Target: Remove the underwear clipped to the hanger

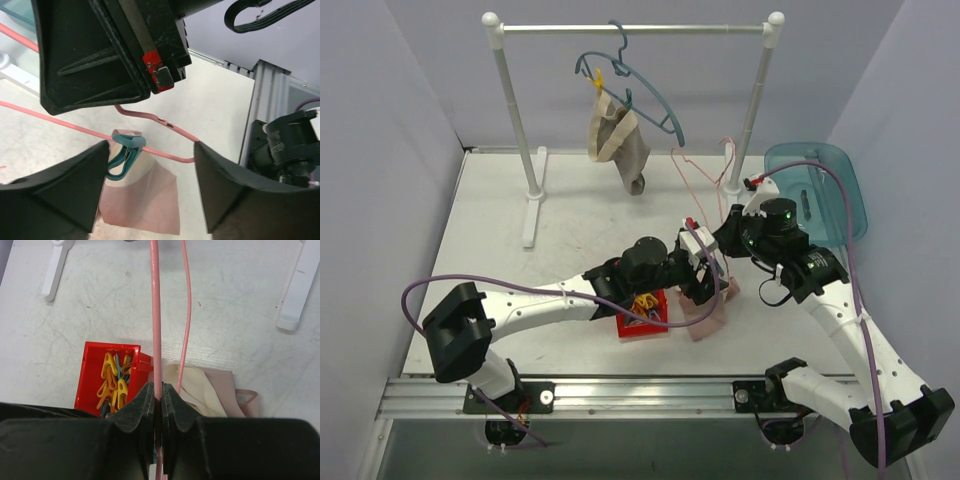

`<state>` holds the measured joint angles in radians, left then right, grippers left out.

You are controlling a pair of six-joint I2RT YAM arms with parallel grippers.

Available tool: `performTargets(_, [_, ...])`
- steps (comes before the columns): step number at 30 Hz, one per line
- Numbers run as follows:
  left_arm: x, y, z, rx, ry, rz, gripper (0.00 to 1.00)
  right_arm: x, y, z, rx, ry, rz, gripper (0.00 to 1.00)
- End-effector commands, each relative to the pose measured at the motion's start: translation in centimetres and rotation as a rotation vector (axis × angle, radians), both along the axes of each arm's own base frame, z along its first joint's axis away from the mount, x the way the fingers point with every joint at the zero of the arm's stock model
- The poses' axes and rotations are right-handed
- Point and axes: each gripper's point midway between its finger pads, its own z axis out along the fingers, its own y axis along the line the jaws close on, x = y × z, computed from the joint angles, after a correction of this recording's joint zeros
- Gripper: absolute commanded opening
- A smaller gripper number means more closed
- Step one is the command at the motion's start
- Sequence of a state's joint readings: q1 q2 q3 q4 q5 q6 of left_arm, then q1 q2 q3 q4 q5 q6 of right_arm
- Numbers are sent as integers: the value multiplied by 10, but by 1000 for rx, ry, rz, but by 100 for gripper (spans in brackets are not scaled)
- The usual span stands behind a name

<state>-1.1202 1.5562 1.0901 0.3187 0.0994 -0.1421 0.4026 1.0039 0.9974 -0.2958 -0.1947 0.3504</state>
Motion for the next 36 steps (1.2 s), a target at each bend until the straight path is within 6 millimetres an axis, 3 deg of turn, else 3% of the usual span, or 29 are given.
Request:
performTargets(1, [3,2,30,-90,-47,26,82,4,7,34,50,-94,15,0])
performTargets(6, [9,12,44,-152,-59,90,85,4,5,34,49,-96,10,0])
performTargets(12, [33,33,45,-166,-32,261,90,3,6,35,51,-100,13,0])
performTargets(19, [33,23,37,-142,-42,230,90,3,8,36,55,-98,24,0])
performTargets(24, [20,7,40,-170,-50,120,90,3,7,35,55,-97,23,0])
performTargets(27, [7,-4,46,-206,-48,32,84,3,8,35,54,-95,25,0])
performTargets(31, [7,-20,33,-174,-17,-5,64,3,9,36,58,-96,30,0])
performTargets(34, [6,-22,28,-178,-9,-13,43,2,7,37,56,-101,27,0])
performTargets(35, [6,-21,27,-180,-9,-10,30,2,7,38,58,-104,27,0])
performTargets(36, [6,-21,28,-182,-12,-8,24,1,8,39,59,-107,28,0])
